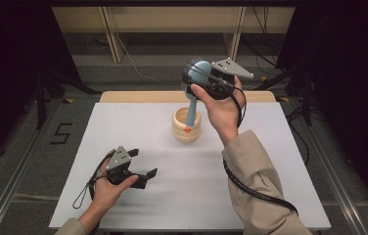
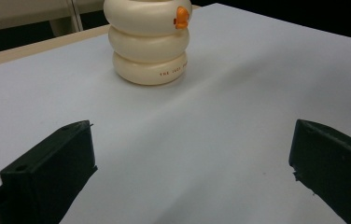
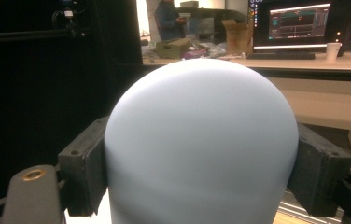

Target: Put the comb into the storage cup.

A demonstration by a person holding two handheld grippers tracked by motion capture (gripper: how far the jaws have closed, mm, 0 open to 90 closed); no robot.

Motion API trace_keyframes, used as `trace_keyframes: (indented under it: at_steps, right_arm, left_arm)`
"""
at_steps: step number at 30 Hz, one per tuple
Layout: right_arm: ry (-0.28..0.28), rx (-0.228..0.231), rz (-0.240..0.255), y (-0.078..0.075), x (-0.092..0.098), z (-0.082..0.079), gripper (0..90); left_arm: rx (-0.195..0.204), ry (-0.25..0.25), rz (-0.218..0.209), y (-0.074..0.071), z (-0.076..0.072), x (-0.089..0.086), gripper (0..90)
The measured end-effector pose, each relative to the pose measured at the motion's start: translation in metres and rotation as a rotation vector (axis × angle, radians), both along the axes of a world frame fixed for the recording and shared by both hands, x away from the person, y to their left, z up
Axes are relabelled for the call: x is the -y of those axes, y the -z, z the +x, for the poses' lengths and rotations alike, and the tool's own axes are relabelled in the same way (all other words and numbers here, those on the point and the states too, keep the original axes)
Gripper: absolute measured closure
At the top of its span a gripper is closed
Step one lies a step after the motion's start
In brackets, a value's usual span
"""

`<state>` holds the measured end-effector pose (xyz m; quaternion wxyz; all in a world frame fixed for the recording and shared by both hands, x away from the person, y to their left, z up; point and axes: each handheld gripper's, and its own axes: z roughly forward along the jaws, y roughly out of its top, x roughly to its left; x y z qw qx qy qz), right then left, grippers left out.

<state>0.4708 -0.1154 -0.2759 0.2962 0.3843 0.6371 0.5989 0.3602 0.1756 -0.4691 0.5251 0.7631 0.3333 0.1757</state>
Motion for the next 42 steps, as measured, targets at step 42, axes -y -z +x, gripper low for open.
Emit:
trace_keyframes:
  at_steps: [42]
  right_arm:
    - [0.032,-0.004,0.006,0.002,0.000,0.015,20.2]
  left_arm:
    - [-0.002,-0.003,0.001,0.001,0.001,-0.001,0.0]
